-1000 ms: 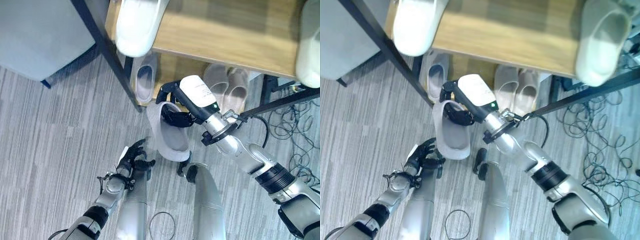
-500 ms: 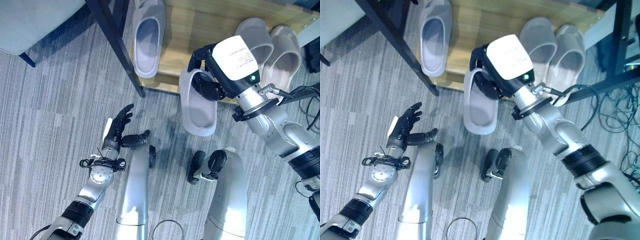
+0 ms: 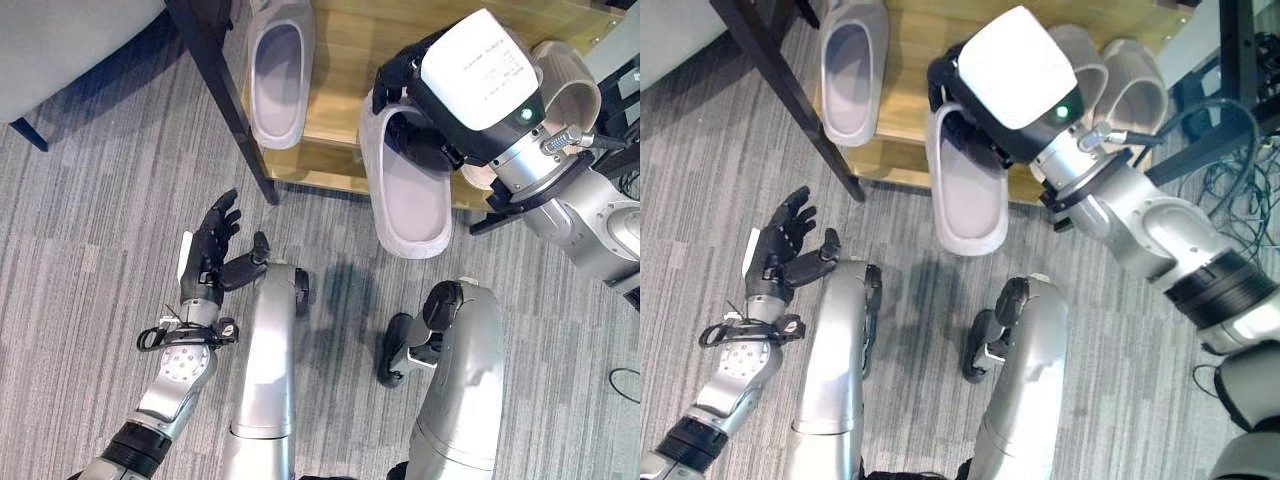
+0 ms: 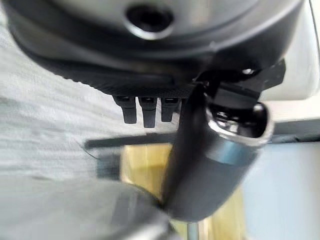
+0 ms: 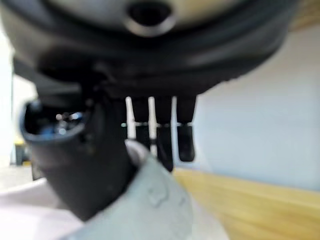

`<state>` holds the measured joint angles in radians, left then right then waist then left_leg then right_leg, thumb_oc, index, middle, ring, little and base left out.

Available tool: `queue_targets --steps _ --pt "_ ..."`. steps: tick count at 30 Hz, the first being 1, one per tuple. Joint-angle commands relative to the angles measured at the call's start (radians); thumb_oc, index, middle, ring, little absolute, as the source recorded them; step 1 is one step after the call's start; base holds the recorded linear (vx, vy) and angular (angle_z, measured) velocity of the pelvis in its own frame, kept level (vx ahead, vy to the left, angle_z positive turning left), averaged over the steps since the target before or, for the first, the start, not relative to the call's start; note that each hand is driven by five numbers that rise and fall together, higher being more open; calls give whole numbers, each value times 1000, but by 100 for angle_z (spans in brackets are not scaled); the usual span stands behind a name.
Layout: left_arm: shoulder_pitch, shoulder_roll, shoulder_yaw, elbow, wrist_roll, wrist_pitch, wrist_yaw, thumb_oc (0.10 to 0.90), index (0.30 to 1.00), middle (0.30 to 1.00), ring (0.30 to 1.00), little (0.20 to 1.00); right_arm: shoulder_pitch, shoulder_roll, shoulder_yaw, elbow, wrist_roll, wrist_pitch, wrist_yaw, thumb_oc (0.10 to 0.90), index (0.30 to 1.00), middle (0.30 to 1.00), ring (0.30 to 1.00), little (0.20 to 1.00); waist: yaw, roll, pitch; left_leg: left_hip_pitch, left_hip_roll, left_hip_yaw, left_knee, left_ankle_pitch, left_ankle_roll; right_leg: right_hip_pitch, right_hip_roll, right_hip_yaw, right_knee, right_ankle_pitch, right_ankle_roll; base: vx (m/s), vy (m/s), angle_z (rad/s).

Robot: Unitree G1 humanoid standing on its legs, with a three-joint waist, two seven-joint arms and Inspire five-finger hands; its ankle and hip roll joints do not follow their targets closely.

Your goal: Arrange the slippers neatly on the shoe rack.

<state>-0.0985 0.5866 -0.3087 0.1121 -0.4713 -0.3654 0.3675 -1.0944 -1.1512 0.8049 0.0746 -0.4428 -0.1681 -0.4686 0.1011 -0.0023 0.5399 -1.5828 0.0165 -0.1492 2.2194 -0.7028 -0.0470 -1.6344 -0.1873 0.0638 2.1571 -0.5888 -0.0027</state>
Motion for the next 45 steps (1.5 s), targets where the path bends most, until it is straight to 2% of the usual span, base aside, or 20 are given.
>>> queue_targets --steps 1,2,6,7,18,30,31,32,33,34,39,45 --pt "115 29 -25 -12 20 -24 5 800 900 900 900 900 -174 20 -60 -3 78 -20 -99 400 300 300 300 300 62 16 -20 13 -19 -7 -36 -113 68 64 -14 26 42 -146 -51 -22 78 -18" --pt "124 36 -37 -7 14 -29 2 800 900 900 900 900 -190 46 -29 58 97 -17 -101 400 300 300 300 300 70 28 -20 13 -19 -11 -20 -120 69 64 -14 26 58 -152 -52 -21 68 -12" --pt "136 42 -59 -1 -5 -46 1 800 900 900 900 900 -247 113 42 242 106 9 -139 400 300 300 300 300 89 41 -20 13 -16 -5 -14 -121 64 64 -21 35 70 -150 -54 -30 47 1" --pt "135 47 -77 0 -13 -54 -5 800 900 900 900 900 -272 148 69 347 93 32 -159 400 300 300 300 300 104 48 -20 13 -21 -1 -21 -117 59 64 -25 38 76 -149 -57 -29 14 10" --pt "124 59 -99 -2 -28 -75 -16 800 900 900 900 900 -377 225 147 521 44 77 -199 400 300 300 300 300 119 53 -20 13 -33 11 -50 -108 40 64 -31 54 87 -154 -76 -7 -11 5" --pt "113 105 -133 -28 -37 -80 -41 800 900 900 900 900 -423 244 215 610 39 82 -202 400 300 300 300 300 141 68 -20 13 -45 11 -76 -104 29 64 -47 51 87 -155 -83 9 -23 5" --pt "114 109 -134 -29 -39 -81 -44 800 900 900 900 900 -434 245 223 622 35 86 -200 521 481 481 481 481 143 69 -20 13 -47 12 -81 -101 28 64 -48 51 87 -155 -84 0 0 0" --pt "114 109 -134 -29 -39 -81 -44 800 900 900 900 900 -434 245 224 623 35 85 -200 584 575 575 575 575 143 70 -20 13 -47 12 -82 -101 28 64 -49 50 86 -154 -84 0 0 0" --pt "114 112 -135 -28 -38 -83 -45 800 900 900 900 900 -441 247 229 631 34 86 -200 728 792 792 792 792 144 70 -20 13 -48 12 -85 -100 26 64 -49 50 87 -154 -83 0 0 0" --pt "113 114 -138 -31 -40 -84 -47 800 900 900 900 900 -453 251 240 645 32 89 -199 800 900 900 900 900 147 73 -20 13 -50 9 -86 -100 24 64 -49 49 87 -154 -83 0 0 0" --pt "100 122 -148 -40 -43 -86 -62 800 900 900 900 900 -479 252 260 675 42 89 -195 800 900 900 900 900 149 72 -20 13 -54 11 -97 -94 20 64 -53 49 82 -152 -84 2 -3 1" --pt "109 126 -136 -41 -43 -81 -64 800 900 900 900 900 -491 224 265 628 49 81 -190 800 900 900 900 900 138 64 -20 13 -55 10 -99 -92 15 64 -55 52 87 -151 -86 9 -7 5"
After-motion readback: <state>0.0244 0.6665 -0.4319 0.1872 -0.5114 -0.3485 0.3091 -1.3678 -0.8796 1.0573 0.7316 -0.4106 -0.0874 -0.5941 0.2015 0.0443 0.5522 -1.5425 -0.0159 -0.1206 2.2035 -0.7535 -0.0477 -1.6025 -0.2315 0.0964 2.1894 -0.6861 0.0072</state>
